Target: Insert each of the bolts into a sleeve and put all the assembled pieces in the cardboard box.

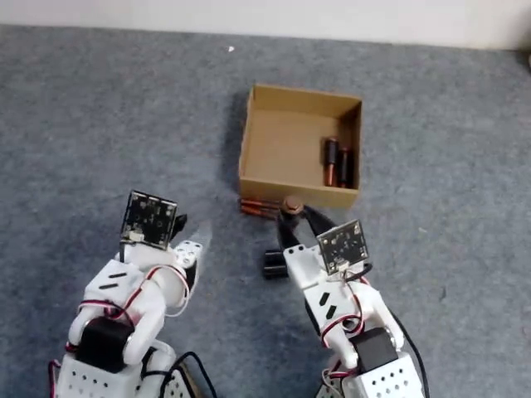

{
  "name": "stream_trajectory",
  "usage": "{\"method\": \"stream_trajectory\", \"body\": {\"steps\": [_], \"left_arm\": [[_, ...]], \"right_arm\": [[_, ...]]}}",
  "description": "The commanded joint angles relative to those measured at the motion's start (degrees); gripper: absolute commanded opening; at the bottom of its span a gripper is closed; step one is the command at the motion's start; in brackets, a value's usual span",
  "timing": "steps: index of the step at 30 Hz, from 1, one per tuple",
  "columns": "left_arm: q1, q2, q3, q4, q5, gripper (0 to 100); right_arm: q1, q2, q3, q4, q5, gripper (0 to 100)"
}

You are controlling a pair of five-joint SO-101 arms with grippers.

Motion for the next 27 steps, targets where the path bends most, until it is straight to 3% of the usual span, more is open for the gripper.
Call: {"method": "stream_trajectory", "body": {"steps": [1, 9, 14, 19, 23, 27], "left_arm": [[-3.74, -0.48, 1.27, -0.09, 0.35, 1], [-5.14, -0.48, 8.13, -0.44, 0.53, 2], [-5.23, -0.48, 15.34, -8.18, 0.44, 2], [-8.13, -0.48, 21.67, -15.65, 0.26, 2], [-14.11, -0.4, 23.6, -22.95, 0.35, 2], [-14.81, -0.4, 24.84, -25.14, 0.35, 3]], "right_arm": [[1.71, -1.01, 3.56, 0.92, -0.09, 0.5], [9.19, -0.4, -1.01, 8.66, -0.09, 0.5], [9.27, -0.31, -9.27, 16.31, -0.09, 0.5], [9.36, -0.04, -14.46, 17.71, -0.09, 0.5], [9.36, 7.69, -18.24, 17.1, -0.09, 0.5], [9.36, 22.2, -25.54, 13.05, -0.09, 0.5]]}}
